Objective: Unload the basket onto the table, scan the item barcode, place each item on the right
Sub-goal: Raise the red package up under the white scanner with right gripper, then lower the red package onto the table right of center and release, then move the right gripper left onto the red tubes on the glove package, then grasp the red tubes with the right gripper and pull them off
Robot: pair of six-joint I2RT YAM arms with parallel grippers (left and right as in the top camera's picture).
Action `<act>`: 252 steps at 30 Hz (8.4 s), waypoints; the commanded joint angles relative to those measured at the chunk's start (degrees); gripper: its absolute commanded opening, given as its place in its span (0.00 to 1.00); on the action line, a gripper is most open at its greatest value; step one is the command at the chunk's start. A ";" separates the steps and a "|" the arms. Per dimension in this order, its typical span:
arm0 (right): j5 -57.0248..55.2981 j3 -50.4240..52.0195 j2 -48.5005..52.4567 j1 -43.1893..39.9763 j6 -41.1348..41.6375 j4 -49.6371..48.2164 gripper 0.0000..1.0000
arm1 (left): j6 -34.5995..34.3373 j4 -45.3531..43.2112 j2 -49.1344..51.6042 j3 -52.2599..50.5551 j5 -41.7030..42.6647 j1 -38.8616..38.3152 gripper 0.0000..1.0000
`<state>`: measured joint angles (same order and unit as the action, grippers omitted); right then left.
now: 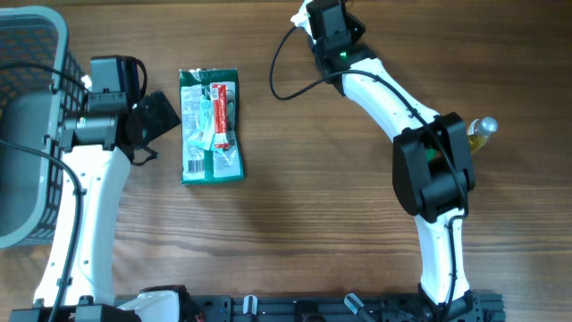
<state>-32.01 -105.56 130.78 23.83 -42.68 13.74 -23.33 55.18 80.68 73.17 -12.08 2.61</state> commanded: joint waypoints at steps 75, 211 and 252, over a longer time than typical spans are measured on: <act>40.68 23.45 -15.85 -1.31 47.76 38.36 0.43 | 0.61 -0.11 0.11 0.00 0.09 -0.26 1.00; 53.18 25.70 -4.52 18.60 74.20 -13.70 0.42 | 0.63 -0.11 0.11 0.00 0.09 -0.26 1.00; 59.06 25.70 -12.83 10.88 68.74 12.28 0.04 | 0.61 -0.11 0.11 0.00 0.09 -0.26 1.00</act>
<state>25.93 -80.14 120.77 35.92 31.22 18.39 -23.20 55.20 80.68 73.17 -12.08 2.61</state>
